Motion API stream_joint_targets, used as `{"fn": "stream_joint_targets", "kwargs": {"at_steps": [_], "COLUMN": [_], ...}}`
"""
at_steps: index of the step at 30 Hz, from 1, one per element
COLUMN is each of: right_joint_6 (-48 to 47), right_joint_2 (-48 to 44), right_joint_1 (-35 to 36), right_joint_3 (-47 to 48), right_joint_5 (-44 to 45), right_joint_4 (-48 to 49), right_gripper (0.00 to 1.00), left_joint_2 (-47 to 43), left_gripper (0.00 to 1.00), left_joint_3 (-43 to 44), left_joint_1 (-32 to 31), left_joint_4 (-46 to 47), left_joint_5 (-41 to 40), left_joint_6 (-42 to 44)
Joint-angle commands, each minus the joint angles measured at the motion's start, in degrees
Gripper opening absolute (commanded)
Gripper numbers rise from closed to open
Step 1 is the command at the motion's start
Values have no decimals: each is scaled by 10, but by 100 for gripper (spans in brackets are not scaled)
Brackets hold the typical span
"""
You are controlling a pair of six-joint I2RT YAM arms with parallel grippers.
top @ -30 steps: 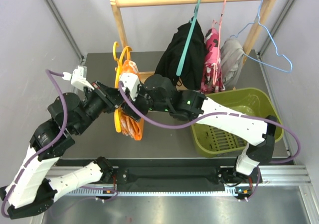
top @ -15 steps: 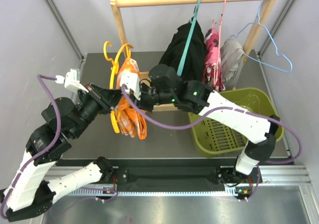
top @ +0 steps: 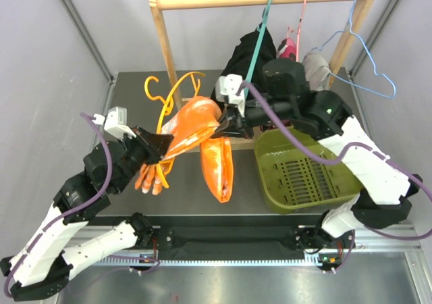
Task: Remove the trousers from the hanger
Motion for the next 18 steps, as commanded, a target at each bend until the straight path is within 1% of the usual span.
{"fn": "stream_joint_targets", "kwargs": {"at_steps": [1,10,12,18], "right_joint_6": [-12,8,13,25], "right_joint_2": [-90,-162,-172,-206], "right_joint_1": [-35,-145,-174,-227], "right_joint_3": [66,53,51,20], "right_joint_5": [-125,-219,-229,-249], "right_joint_4": [33,24,26,31], "right_gripper": [0,0,0,0], "left_joint_2": [-27,-44,-45,-52], "left_gripper": [0,0,0,0], "left_joint_3": [-31,-79,-84,-96], "left_joint_1": [8,8,9,8], "left_joint_4": [-25,-52,-52,-39], "left_joint_5": [-104,-114,-113,-86], "left_joint_6": [47,72,74,88]}}
